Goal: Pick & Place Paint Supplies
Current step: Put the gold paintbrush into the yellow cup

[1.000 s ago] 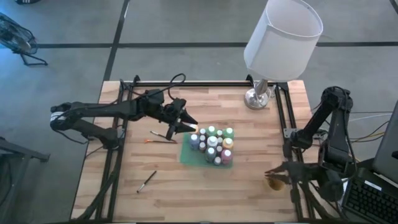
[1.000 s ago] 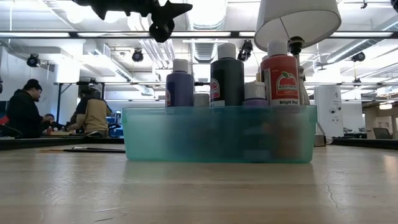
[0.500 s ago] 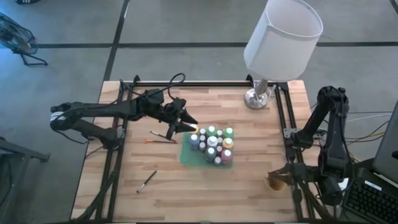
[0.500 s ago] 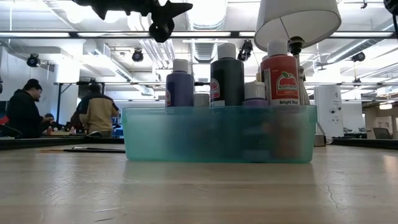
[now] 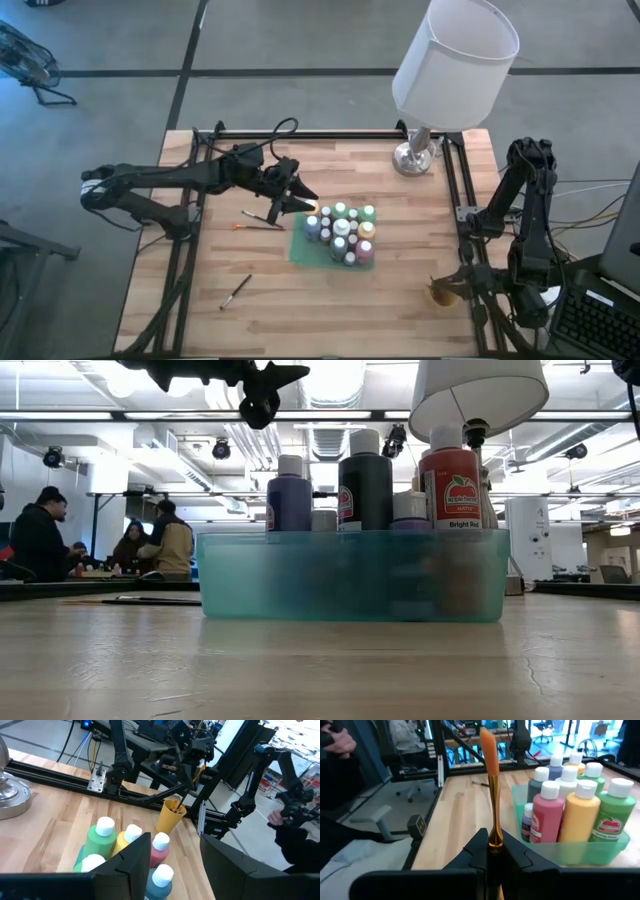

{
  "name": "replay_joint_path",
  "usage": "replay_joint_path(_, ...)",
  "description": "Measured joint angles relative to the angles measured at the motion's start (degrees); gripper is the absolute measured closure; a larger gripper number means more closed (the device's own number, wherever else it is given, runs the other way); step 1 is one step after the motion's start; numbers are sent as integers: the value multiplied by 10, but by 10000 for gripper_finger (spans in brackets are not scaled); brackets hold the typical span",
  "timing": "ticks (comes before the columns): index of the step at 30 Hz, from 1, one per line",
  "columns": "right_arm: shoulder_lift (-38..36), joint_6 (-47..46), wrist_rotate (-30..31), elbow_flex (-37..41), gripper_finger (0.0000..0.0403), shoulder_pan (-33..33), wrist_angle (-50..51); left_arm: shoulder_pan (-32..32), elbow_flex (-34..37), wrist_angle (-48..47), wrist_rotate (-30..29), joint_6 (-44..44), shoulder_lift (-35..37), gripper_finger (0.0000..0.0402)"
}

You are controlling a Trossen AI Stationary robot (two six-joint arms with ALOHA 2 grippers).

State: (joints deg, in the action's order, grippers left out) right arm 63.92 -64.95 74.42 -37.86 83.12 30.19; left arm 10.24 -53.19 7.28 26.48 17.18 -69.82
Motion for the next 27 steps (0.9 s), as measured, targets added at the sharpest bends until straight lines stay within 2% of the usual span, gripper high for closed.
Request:
replay_joint_path(9,0,2,23,41,388,27,-28,0,0,0,0,20,0,229)
replay_joint_path(22,0,2,20,128,388,30,-136,0,0,0,0,38,0,229)
replay_joint_path(27,0,-8,-4,137,388,30,-146,0,0,0,0,40,0,229)
